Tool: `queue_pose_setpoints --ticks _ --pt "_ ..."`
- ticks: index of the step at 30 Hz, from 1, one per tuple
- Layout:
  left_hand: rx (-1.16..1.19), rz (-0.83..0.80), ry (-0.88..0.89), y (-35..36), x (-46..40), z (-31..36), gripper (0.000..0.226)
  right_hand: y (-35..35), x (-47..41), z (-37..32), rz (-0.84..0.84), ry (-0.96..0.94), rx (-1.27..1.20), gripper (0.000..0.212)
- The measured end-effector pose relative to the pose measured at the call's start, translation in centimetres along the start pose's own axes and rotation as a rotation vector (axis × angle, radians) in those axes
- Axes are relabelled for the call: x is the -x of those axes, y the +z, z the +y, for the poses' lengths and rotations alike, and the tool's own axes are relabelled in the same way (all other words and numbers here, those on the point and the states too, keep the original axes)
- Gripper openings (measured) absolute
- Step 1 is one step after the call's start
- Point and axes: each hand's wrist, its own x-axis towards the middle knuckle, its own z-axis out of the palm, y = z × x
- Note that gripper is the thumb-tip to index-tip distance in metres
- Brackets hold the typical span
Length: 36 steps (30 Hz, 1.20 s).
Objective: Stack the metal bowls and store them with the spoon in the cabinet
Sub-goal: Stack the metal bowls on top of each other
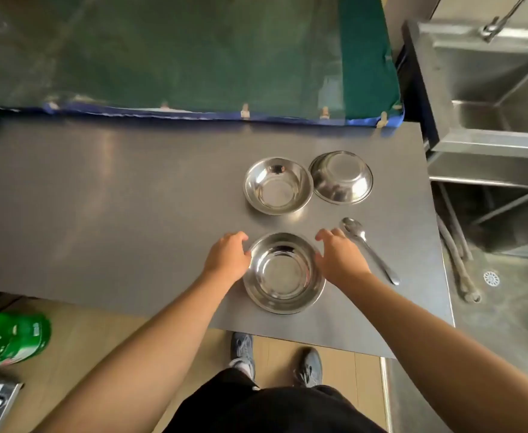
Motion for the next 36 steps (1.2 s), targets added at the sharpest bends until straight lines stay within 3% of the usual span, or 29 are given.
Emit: queue_pose_setpoints --ticks 5,10,25,36 --pt "0.124 -0.062 -0.07 1.0 -0.7 -0.7 0.024 2.4 0.6 0.4 -0.058 0.225 -0.112 0.04" --pt "0.203 -0.065 -0.08 1.0 -1.8 -1.2 0.026 2.8 0.5 0.0 -0.019 0.309 -0.216 0.033" --pt "0.308 0.054 0.129 -7.1 -8.8 -1.2 0.027 -2.3 -5.0 -5.4 0.216 0.304 -0.229 0.031" --pt "0.33 0.101 0.049 -8.8 -14.1 0.9 0.028 -5.3 -12.2 -5.5 0.213 0.222 -0.256 0.028"
